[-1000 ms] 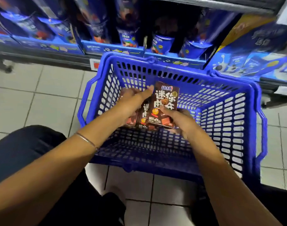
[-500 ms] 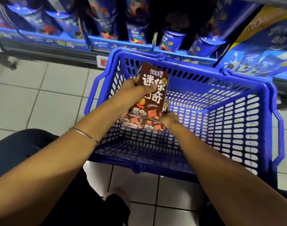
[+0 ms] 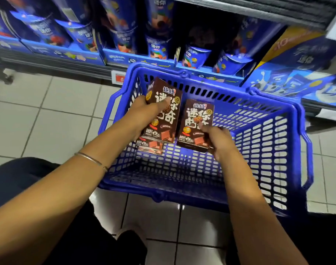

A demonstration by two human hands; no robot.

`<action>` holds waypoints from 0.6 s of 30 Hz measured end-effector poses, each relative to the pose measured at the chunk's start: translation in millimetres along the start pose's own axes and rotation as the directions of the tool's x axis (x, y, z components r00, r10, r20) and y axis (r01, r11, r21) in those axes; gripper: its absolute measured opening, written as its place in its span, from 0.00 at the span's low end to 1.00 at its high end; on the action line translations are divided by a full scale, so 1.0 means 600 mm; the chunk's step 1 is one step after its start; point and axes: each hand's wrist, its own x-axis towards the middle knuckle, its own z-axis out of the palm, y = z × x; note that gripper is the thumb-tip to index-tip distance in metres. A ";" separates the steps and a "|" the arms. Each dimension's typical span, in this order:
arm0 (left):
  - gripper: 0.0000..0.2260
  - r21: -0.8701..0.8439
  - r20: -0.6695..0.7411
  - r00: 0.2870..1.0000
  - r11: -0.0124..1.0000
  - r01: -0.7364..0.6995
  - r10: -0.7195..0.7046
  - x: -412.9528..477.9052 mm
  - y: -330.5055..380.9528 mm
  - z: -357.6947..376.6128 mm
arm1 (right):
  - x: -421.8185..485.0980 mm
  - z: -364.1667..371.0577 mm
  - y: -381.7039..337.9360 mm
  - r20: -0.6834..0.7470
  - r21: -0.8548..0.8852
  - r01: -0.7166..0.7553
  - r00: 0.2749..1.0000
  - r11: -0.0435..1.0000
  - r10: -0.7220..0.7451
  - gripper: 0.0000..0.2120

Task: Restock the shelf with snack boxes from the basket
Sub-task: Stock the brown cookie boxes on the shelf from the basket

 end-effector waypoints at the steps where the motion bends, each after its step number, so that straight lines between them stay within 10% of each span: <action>1: 0.24 0.023 -0.005 1.000 1.000 -0.008 0.009 0.001 -0.001 -0.001 | -0.019 -0.013 -0.010 0.021 0.073 0.019 1.000 0.997 -0.020 0.18; 8: 0.51 -0.003 0.184 0.983 1.000 0.030 -0.029 -0.012 0.006 0.003 | -0.114 0.042 -0.052 0.226 0.162 0.060 0.969 0.985 -0.096 0.21; 15: 0.32 -0.082 0.157 0.987 0.996 -0.016 0.029 -0.009 0.011 -0.027 | -0.104 0.072 -0.036 0.252 0.053 0.192 0.947 0.980 -0.200 0.15; 18: 0.32 -0.107 0.132 0.990 0.994 -0.034 0.048 -0.015 0.017 -0.038 | -0.061 0.080 -0.005 0.113 0.009 0.028 0.993 1.000 -0.029 0.17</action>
